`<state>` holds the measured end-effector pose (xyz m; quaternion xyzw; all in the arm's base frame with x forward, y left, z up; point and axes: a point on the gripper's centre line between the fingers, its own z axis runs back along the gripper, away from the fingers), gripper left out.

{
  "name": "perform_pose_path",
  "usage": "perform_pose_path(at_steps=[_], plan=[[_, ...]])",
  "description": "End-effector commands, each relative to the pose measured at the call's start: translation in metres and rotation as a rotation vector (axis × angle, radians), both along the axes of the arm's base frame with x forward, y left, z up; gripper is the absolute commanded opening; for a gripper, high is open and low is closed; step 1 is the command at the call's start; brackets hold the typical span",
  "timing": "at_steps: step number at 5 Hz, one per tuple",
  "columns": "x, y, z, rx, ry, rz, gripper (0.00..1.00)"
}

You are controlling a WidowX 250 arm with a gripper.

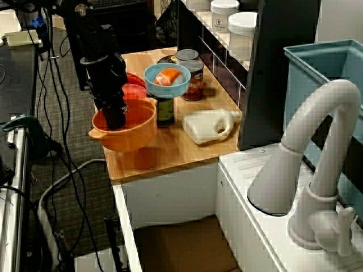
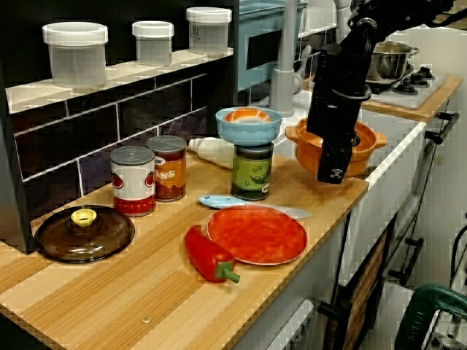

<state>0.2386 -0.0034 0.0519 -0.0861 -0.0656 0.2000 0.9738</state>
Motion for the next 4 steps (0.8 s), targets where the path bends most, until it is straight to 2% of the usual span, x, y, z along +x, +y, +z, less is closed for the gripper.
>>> perform_pose_path(at_steps=[1, 4], plan=[[0.001, 0.006, -0.009, 0.021, -0.029, 0.009, 0.0], [0.003, 0.007, -0.024, 0.043, -0.03, 0.024, 0.0]])
